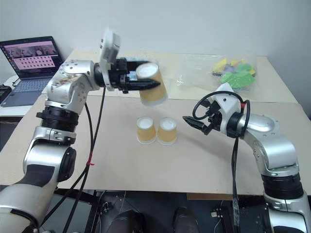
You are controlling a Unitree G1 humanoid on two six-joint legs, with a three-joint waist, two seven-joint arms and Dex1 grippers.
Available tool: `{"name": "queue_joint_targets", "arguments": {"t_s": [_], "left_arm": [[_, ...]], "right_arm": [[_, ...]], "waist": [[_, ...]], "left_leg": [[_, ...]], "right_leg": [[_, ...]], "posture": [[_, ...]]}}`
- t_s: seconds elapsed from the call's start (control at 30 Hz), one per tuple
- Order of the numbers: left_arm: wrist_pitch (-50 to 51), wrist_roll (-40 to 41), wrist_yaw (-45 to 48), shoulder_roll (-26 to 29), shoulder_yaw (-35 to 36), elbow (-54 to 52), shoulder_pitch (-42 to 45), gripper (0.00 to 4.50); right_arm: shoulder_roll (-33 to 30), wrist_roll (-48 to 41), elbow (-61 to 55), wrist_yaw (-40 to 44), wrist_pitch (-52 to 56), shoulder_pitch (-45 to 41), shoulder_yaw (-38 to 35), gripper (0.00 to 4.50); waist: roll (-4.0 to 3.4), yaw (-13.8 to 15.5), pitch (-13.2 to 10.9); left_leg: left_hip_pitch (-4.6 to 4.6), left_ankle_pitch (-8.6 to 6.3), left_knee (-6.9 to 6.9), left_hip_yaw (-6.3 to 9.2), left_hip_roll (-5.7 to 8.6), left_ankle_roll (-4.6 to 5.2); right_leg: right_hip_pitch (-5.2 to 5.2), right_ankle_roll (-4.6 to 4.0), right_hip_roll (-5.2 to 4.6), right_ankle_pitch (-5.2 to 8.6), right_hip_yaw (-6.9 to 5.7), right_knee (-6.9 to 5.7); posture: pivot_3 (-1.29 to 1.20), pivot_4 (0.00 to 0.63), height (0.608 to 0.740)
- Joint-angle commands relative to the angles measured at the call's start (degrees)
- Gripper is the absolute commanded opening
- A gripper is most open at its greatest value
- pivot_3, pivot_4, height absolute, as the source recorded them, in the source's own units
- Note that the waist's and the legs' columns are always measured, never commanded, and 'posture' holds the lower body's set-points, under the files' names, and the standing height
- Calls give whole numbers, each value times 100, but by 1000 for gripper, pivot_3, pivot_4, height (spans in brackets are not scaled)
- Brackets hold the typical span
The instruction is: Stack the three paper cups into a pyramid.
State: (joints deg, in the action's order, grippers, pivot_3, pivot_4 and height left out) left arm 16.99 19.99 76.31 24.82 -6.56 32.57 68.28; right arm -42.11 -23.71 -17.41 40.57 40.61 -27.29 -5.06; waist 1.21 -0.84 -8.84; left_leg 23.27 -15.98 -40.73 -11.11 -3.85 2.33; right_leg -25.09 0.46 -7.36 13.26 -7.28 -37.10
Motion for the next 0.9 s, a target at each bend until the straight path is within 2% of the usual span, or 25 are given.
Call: {"name": "queue_joint_targets", "arguments": {"t_s": [0.03, 0.9], "left_arm": [[-465, -227, 356, -66, -127, 168, 209, 2675], [-933, -806, 515, -489, -289, 632, -68, 2675]], "right_arm": [[-26, -19, -339, -160, -145, 116, -357, 4500], [-70, -81, -479, -246, -93, 327, -480, 4500]], "waist": [[0, 4, 0], [0, 14, 0]], "left_leg": [[1, 0, 0, 3, 0, 0], [3, -2, -3, 32, 0, 5]], "right_leg": [[0, 0, 0, 0, -1, 0], [-3, 0, 0, 0, 4, 0]], "posture": [[0, 150, 735], [0, 150, 735]]}}
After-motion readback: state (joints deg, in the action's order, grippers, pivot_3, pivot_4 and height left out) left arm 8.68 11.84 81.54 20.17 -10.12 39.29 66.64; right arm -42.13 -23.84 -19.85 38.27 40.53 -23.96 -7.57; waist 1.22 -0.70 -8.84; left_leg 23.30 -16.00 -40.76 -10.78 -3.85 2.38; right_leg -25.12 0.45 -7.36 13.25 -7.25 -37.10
